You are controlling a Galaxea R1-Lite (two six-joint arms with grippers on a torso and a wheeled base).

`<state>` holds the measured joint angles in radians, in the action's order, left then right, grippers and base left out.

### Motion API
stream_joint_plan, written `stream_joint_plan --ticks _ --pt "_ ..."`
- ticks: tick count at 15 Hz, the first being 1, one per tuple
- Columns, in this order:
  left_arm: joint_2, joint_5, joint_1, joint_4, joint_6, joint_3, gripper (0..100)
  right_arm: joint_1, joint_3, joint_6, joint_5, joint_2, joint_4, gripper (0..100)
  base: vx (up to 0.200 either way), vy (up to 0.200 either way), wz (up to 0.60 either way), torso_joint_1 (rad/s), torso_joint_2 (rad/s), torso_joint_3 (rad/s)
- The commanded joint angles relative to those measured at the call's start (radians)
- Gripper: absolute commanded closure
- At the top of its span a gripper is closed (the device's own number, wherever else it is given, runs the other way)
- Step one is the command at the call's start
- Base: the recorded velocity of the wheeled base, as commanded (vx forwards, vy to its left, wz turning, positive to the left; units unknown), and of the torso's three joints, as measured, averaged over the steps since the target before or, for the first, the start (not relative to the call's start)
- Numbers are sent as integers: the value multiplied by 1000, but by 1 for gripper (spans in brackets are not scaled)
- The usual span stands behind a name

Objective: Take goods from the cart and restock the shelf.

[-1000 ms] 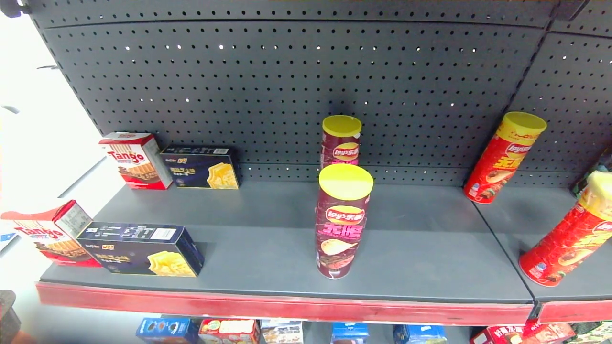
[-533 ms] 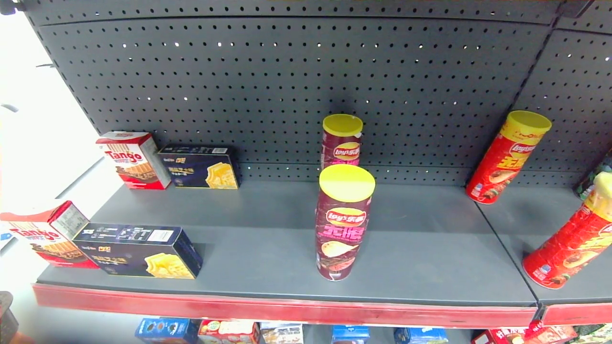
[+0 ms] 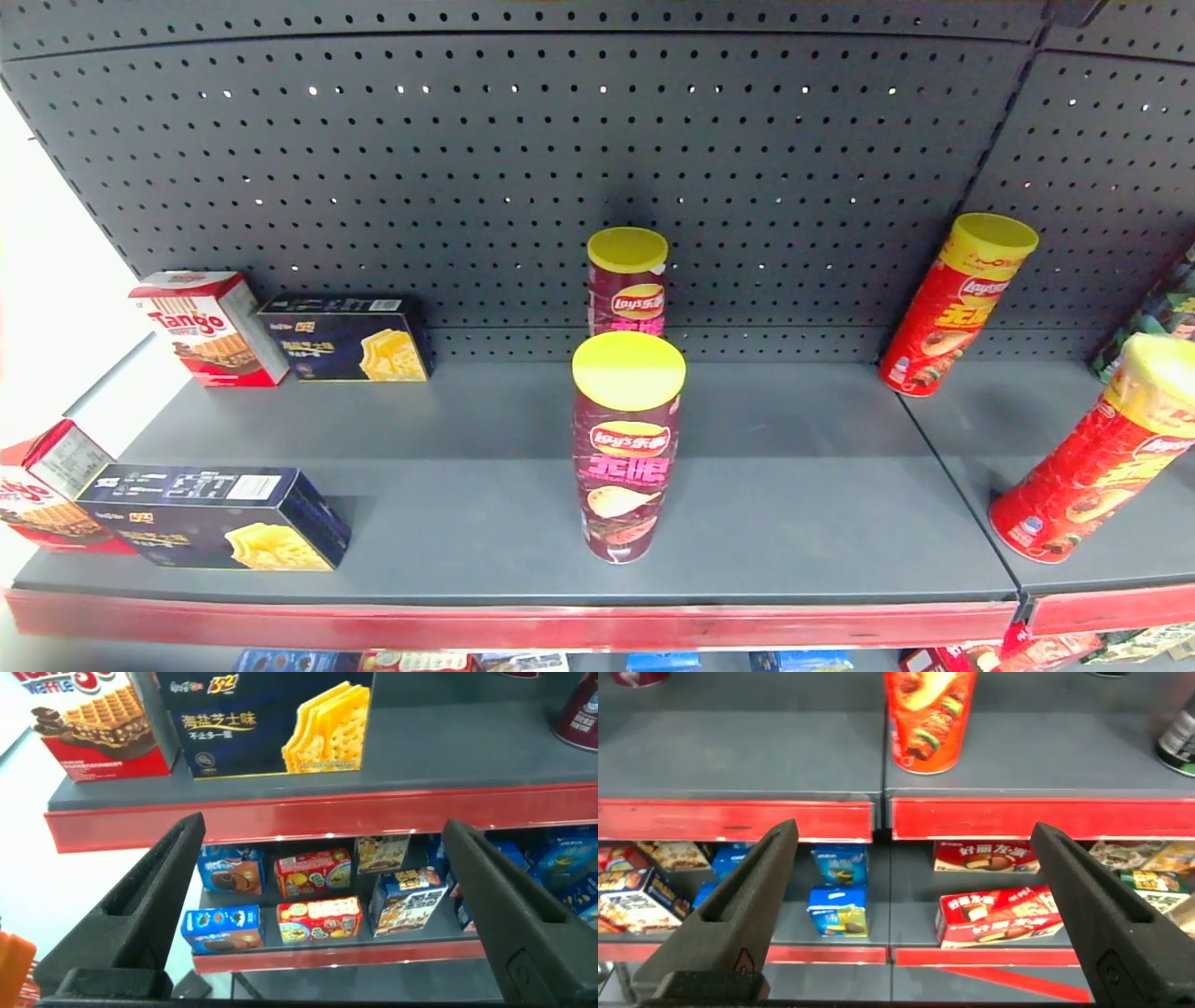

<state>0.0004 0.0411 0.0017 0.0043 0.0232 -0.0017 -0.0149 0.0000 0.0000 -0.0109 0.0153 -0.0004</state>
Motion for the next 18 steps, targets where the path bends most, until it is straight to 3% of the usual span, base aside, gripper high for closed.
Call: stream_joint_plan --ticks 1,5,7,18 --pt "0 0 0 0 0 0 0 0 0 0 0 2 -1 0 0 0 0 0 0 0" --pt "0 0 0 0 3 0 0 0 0 0 0 2 -1 0 0 0 0 0 0 0" --pt "0 0 0 0 0 0 0 0 0 0 0 2 -1 0 0 200 0 2 5 2" --pt "0 2 0 0 1 0 0 0 0 0 0 2 -1 0 0 0 0 0 0 0"
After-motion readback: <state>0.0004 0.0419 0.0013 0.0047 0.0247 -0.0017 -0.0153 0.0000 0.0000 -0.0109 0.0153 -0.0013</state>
